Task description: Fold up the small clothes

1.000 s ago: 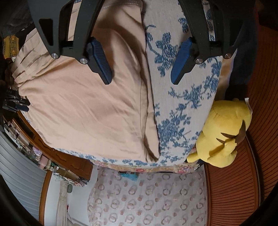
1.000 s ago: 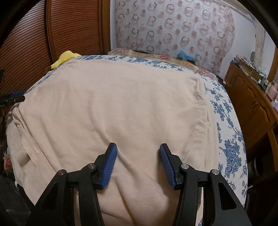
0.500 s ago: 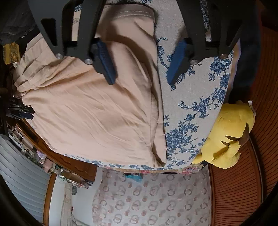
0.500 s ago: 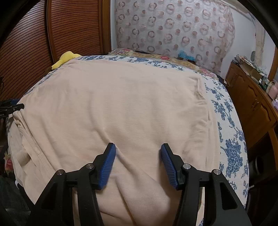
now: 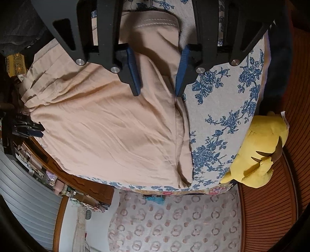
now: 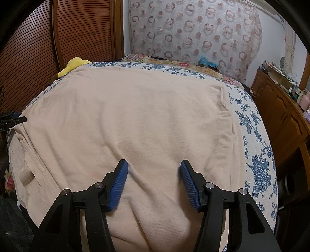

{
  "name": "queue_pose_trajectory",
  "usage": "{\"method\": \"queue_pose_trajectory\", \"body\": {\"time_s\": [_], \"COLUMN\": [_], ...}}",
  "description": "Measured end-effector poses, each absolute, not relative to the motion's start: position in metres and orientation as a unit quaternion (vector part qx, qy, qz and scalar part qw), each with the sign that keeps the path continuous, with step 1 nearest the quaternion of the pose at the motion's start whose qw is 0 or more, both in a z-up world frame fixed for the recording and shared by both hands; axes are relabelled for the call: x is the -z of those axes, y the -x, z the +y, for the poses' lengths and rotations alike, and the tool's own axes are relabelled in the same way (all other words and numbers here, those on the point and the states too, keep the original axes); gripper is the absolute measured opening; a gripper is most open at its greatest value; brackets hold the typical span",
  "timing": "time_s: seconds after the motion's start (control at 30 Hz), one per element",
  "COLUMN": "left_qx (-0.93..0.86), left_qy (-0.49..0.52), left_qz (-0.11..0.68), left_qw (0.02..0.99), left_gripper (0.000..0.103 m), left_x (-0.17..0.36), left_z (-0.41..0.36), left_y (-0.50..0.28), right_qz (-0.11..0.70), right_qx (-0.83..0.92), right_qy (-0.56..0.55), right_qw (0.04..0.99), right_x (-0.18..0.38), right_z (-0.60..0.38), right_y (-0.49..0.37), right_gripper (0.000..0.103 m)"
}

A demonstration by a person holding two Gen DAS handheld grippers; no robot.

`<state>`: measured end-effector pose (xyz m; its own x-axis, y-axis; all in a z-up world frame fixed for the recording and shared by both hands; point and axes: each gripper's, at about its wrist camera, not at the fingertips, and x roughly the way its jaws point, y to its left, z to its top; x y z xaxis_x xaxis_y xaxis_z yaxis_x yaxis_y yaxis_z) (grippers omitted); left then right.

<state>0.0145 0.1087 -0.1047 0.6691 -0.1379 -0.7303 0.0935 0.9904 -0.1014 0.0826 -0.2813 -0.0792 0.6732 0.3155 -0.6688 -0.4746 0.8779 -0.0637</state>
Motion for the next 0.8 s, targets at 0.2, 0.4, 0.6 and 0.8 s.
{"method": "queue_pose_trajectory", "body": {"time_s": [0.2, 0.4, 0.6, 0.8], "left_qx": [0.085, 0.112, 0.154, 0.221], "left_qy": [0.023, 0.027, 0.011, 0.008], "left_qz": [0.401, 0.358, 0.323, 0.299], "left_qw": [0.912, 0.927, 0.934, 0.928], "left_gripper": [0.008, 0.008, 0.007, 0.007], "left_x": [0.103, 0.079, 0.052, 0.030], "left_z": [0.107, 0.099, 0.070, 0.018], "left_y": [-0.017, -0.019, -0.044, -0.073], "right_qz": [0.341, 0.350, 0.342, 0.318], "right_qx": [-0.218, -0.226, -0.237, -0.219], "right_qy": [0.118, 0.120, 0.085, 0.065], "right_qw": [0.907, 0.901, 0.906, 0.920], "right_x": [0.079, 0.077, 0.065, 0.050], "right_z": [-0.281, -0.281, -0.303, -0.335], "right_y": [-0.083, -0.083, -0.070, -0.052], "right_gripper": [0.059, 0.059, 0.059, 0.059]}}
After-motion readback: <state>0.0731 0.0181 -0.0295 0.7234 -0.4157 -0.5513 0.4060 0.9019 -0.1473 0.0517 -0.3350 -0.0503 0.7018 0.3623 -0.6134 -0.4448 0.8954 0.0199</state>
